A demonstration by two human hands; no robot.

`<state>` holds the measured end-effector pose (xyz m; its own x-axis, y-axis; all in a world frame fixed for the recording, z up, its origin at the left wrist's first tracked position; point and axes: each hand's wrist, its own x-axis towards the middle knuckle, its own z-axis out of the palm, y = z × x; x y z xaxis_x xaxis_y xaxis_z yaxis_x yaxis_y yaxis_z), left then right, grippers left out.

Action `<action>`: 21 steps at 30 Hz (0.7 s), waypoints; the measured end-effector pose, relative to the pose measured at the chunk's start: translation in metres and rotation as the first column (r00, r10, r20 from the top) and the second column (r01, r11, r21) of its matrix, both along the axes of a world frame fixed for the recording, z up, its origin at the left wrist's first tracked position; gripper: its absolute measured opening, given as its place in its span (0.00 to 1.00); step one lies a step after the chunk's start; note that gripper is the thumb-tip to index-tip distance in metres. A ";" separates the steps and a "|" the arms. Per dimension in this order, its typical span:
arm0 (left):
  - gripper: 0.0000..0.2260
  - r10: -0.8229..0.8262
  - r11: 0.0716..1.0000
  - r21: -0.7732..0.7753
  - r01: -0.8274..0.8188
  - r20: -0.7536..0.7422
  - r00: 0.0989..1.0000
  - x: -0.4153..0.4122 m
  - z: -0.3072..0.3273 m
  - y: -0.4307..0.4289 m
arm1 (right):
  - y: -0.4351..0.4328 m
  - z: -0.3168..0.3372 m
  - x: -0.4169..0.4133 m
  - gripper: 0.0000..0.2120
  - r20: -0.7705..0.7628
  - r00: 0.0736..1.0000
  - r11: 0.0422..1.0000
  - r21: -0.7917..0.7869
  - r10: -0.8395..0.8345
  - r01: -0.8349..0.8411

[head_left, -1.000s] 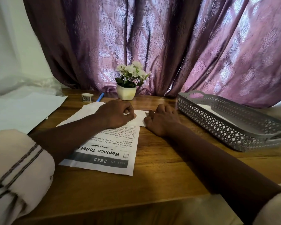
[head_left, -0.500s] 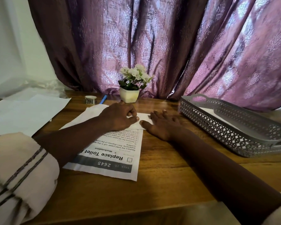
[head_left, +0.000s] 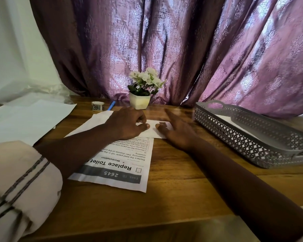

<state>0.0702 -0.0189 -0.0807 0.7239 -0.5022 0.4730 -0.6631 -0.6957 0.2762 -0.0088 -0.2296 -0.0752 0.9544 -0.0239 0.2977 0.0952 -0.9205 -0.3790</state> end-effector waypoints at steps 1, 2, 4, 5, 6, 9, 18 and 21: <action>0.19 0.011 1.000 0.016 -0.011 0.023 1.000 -0.002 0.001 0.000 | -0.002 0.000 0.002 0.38 0.034 0.999 0.998 0.057 -0.020 0.018; 0.20 0.014 0.999 0.035 -0.015 0.034 0.999 -0.004 0.002 0.000 | -0.004 0.000 0.004 0.38 0.036 0.999 0.997 0.064 -0.035 0.033; 0.19 0.004 0.997 0.082 -0.007 0.043 0.999 -0.007 0.003 0.000 | -0.003 0.001 0.008 0.39 -0.009 0.999 0.999 -0.021 -0.042 0.042; 0.19 -0.003 0.995 0.101 -0.003 0.059 0.998 -0.009 0.003 0.000 | 0.000 0.003 0.011 0.39 -0.031 0.999 0.997 -0.075 -0.028 0.026; 0.19 -0.002 0.993 0.115 -0.007 0.081 0.997 -0.010 0.004 -0.001 | 0.003 0.005 0.014 0.40 -0.051 0.999 0.992 -0.126 -0.003 -0.003; 0.14 0.002 0.992 0.127 -0.018 0.128 0.992 -0.009 0.003 -0.002 | 0.015 0.011 0.025 0.35 -0.061 0.998 0.945 -0.326 -0.011 -0.009; 0.20 0.068 0.963 0.220 -0.158 0.368 0.927 -0.024 0.013 -0.006 | 0.004 0.008 0.034 0.28 0.116 0.992 0.973 -0.220 -0.046 0.071; 0.21 0.067 0.988 0.091 -0.122 0.456 0.887 -0.039 0.026 -0.012 | -0.006 0.015 0.029 0.21 0.218 0.965 0.986 0.104 -0.148 0.127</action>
<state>0.0308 -0.0313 -0.0545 0.4928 -0.5123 0.7034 -0.6267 -0.7697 -0.1215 0.0200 -0.2353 -0.0606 0.8492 -0.1863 0.4942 0.0618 -0.8943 -0.4432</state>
